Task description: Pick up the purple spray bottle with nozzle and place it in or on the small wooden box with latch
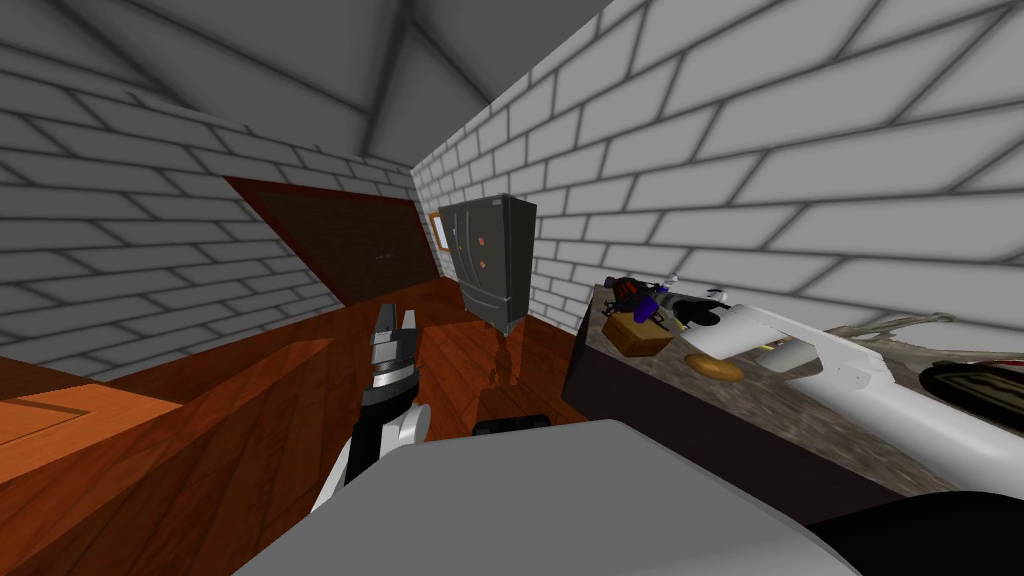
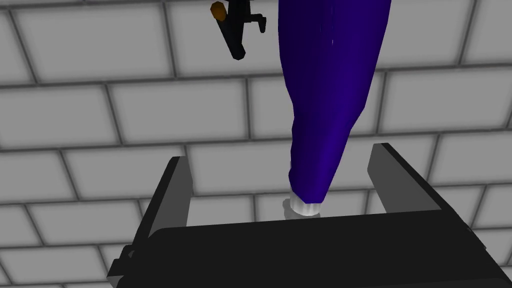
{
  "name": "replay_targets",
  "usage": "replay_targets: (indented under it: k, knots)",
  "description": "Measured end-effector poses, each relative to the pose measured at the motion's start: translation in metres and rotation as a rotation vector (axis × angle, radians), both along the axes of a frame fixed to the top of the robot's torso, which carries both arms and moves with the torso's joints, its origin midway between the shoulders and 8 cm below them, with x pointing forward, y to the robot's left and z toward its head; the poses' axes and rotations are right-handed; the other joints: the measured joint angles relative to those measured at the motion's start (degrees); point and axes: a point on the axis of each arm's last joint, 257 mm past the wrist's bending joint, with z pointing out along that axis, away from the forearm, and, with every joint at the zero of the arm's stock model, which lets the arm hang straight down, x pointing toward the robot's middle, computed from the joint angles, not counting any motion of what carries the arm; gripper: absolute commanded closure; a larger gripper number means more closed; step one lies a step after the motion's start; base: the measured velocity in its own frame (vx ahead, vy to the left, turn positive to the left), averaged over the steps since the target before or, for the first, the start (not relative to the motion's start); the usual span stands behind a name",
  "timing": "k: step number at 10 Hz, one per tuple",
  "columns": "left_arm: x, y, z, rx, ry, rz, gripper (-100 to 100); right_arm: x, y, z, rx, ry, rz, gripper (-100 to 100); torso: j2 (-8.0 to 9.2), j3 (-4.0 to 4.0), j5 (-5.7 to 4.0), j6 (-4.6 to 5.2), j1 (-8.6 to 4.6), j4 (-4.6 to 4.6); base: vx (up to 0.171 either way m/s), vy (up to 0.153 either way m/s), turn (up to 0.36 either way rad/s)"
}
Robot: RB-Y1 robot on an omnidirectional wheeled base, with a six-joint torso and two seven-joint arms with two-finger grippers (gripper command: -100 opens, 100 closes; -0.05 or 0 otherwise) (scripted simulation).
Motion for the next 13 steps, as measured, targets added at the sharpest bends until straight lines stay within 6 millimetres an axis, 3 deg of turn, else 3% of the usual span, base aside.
replay_targets:
  k: [10, 11, 13]
  knots:
    - [0.000, 0.000, 0.000, 0.000, 0.000, 0.000, 0, 0.010, 0.042, 0.061, -0.005, -0.014, 0.034, -100, 0.00, 0.01, 0.01, 0.01, -0.06, 0.02, 0.004, -0.025, -0.030]
    - [0.000, 0.000, 0.000, 0.000, 0.000, 0.000, 0, 0.010, 0.042, 0.062, -0.005, -0.013, 0.032, 0, 0.01, 0.01, 0.00, 0.00, -0.03, 0.02, 0.000, 0.000, 0.000]
    - [0.000, 0.000, 0.000, 0.000, 0.000, 0.000, 0, 0.010, 0.042, 0.062, -0.005, -0.013, 0.032, 0, 0.02, 0.02, 0.02, 0.00, 0.01, 0.02, 0.000, 0.000, 0.000]
